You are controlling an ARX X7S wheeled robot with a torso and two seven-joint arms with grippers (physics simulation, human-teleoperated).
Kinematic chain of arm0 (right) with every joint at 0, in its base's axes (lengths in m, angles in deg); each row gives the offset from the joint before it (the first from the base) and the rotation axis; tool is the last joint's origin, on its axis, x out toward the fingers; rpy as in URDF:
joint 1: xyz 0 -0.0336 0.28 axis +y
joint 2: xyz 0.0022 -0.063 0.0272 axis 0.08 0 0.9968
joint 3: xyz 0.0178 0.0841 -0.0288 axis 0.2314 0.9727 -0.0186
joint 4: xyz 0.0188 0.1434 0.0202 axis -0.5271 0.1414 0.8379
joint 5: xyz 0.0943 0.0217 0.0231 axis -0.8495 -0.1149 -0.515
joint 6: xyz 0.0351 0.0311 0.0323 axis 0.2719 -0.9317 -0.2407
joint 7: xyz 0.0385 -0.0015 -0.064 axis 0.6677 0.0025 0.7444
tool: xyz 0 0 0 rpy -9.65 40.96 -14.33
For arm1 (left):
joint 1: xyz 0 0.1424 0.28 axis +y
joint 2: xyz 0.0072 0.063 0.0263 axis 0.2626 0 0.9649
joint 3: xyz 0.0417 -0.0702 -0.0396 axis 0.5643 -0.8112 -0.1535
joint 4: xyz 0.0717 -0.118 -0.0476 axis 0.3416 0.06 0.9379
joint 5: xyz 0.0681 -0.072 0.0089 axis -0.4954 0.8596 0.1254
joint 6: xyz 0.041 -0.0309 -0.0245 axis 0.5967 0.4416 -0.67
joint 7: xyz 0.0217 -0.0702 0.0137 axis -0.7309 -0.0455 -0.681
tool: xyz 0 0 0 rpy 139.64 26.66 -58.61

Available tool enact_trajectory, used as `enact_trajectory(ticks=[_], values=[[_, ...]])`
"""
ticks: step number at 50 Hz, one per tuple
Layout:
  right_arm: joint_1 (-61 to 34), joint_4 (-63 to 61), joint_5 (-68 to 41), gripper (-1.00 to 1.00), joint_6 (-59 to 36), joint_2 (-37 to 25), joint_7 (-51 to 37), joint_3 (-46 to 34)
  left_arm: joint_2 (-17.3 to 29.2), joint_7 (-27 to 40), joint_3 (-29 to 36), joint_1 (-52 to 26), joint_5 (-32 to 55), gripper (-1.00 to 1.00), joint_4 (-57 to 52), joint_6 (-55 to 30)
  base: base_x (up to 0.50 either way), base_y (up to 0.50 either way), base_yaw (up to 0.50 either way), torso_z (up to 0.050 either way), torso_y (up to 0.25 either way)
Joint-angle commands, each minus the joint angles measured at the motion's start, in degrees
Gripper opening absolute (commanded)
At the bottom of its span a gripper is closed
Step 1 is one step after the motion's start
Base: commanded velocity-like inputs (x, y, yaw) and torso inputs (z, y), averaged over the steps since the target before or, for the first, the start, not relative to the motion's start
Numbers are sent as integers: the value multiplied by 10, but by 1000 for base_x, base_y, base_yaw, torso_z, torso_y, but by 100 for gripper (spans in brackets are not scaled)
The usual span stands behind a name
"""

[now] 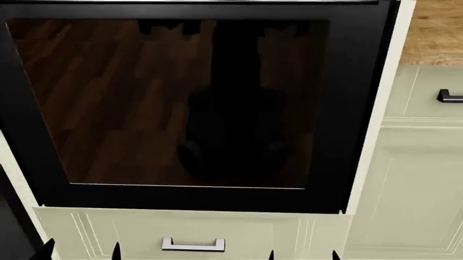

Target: Close the microwave door

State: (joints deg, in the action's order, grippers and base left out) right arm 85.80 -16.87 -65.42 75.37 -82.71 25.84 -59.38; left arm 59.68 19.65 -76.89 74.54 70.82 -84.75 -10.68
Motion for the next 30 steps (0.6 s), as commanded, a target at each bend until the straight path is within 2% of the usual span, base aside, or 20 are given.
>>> enact_trajectory(ticks=[1,30], values=[[-1,3,0,100,6,-6,-9,-10,7,9,9,-2,6,100,-2,-1,0,500,0,0,0],[1,-2,-5,100,5,-20,-28,-24,21,25,26,-4,17,100,-1,3,0,500,0,0,0]])
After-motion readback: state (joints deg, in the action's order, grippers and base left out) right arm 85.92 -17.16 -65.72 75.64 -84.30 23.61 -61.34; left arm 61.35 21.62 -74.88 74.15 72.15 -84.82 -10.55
